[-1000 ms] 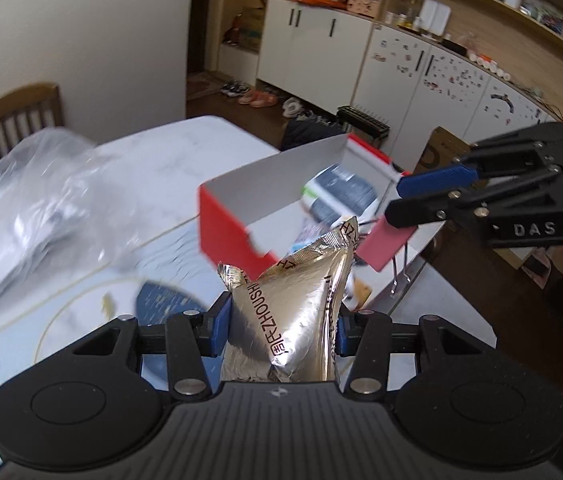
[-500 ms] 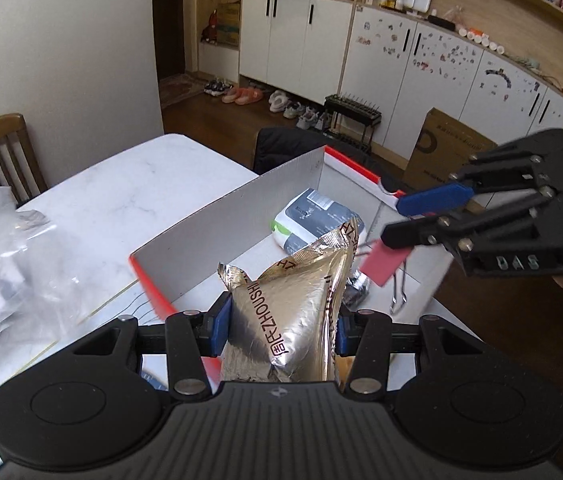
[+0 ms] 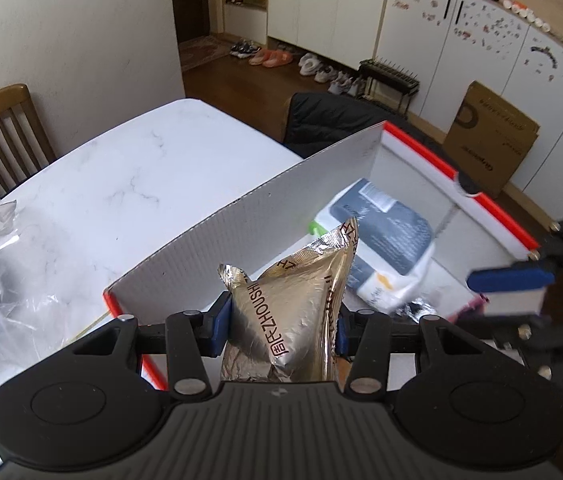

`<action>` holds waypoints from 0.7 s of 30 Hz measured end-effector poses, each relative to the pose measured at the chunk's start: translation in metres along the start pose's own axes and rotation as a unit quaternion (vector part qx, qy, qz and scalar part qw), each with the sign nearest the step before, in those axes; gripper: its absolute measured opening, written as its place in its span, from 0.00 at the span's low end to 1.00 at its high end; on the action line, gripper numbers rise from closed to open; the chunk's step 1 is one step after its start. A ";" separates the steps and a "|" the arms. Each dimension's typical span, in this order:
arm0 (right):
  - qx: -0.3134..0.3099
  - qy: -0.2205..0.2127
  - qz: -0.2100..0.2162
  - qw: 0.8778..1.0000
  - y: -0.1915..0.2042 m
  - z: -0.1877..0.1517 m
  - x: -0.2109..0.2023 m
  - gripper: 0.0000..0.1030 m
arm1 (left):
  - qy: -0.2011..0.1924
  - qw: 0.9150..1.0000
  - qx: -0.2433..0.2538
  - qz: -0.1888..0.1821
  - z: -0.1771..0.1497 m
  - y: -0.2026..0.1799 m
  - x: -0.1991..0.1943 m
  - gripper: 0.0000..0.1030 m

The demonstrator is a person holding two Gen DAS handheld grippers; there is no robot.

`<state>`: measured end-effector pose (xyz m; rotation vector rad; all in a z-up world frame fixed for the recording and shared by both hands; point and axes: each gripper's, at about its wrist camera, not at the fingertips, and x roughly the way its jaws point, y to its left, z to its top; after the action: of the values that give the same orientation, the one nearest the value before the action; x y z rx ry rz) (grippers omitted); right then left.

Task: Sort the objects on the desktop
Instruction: 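Carry the gold packet and pink clip over the red shoebox, then open both tools to drop the packet and clip into the shoebox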

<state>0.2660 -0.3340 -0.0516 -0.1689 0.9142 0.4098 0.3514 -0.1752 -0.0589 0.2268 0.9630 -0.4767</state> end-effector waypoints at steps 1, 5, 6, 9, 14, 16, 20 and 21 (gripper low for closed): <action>0.001 0.004 0.000 1.000 -0.001 -0.002 0.003 0.26 | 0.004 1.000 -0.001 0.001 0.002 0.000 0.005 0.45; 0.003 0.020 0.007 1.000 -0.001 -0.008 0.015 0.26 | 0.021 1.000 0.002 0.008 0.006 0.000 0.023 0.45; 0.002 0.024 0.009 1.000 0.000 -0.010 0.017 0.26 | 0.025 1.000 0.003 0.009 0.005 0.000 0.027 0.45; 0.002 0.033 0.013 0.999 0.001 -0.015 0.023 0.26 | 0.035 0.999 0.004 0.012 0.004 0.000 0.036 0.45; 0.001 0.043 0.015 0.999 0.000 -0.021 0.032 0.26 | 0.050 0.999 0.006 0.016 0.002 0.000 0.051 0.45; 0.006 0.044 0.016 0.999 -0.002 -0.021 0.034 0.26 | 0.055 0.998 0.005 0.018 0.002 0.000 0.055 0.45; 0.013 0.051 0.016 0.999 -0.006 -0.022 0.040 0.27 | 0.070 0.997 0.009 0.016 0.001 0.001 0.064 0.45; 0.018 0.052 0.017 0.998 -0.008 -0.023 0.041 0.26 | 0.072 0.997 0.010 0.018 0.000 0.001 0.065 0.46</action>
<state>0.2749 -0.3370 -0.0981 -0.1433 1.0279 0.4197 0.3824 -0.1933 -0.1129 0.2994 1.0925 -0.4428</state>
